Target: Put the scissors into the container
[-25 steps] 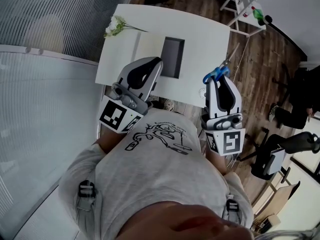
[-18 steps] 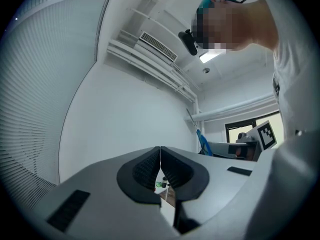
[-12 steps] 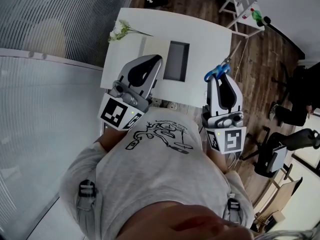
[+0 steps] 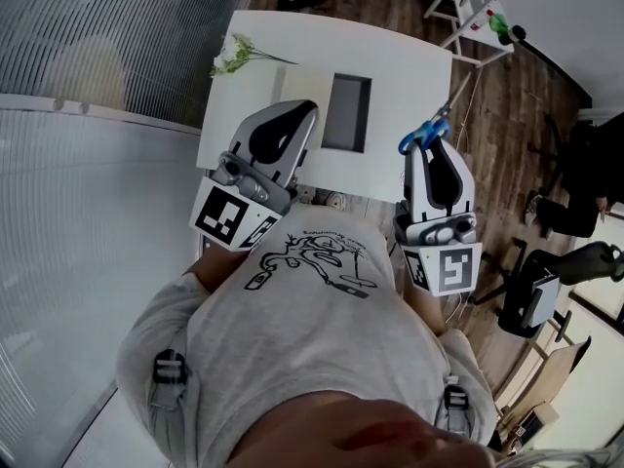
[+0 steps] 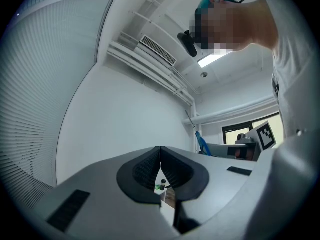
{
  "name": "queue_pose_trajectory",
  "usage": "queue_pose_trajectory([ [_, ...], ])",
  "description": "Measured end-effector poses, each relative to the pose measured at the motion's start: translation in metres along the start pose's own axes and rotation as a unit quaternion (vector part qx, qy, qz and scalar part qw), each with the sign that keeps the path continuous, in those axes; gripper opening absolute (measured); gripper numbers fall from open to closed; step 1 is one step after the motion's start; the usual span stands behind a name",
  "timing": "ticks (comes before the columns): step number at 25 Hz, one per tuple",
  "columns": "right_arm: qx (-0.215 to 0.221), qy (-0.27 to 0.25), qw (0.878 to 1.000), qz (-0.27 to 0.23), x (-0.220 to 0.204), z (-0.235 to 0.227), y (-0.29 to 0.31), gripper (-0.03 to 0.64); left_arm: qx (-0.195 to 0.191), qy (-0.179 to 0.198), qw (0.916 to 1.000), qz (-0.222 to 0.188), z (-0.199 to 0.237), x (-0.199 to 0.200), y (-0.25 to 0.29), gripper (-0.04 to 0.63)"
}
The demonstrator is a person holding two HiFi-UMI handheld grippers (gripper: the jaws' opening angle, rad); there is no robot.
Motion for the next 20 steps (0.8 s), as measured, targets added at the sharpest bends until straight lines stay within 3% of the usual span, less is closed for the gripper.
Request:
queue_pose_trajectory([
  [8,-0.003,0.002,1.0,0.023,-0.017,0.001,0.002,0.084,0.003,-0.005,1.0,0.007,-0.002,-0.006,-0.006,0.021],
  [20,-0.011,0.016,0.996,0.083,-0.077,-0.005,0.02,0.084,0.007,-0.007,0.9998,0.015,0.004,-0.009,-0.01,0.021],
])
Point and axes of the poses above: the fingertips, and each gripper's own axes: y forward along the fingers, z to its left, x out of its top, the point moved 6 cm from there along -y, backward along the fingers, and after that the axes turned 1 degree about y, right-handed, at the moved point
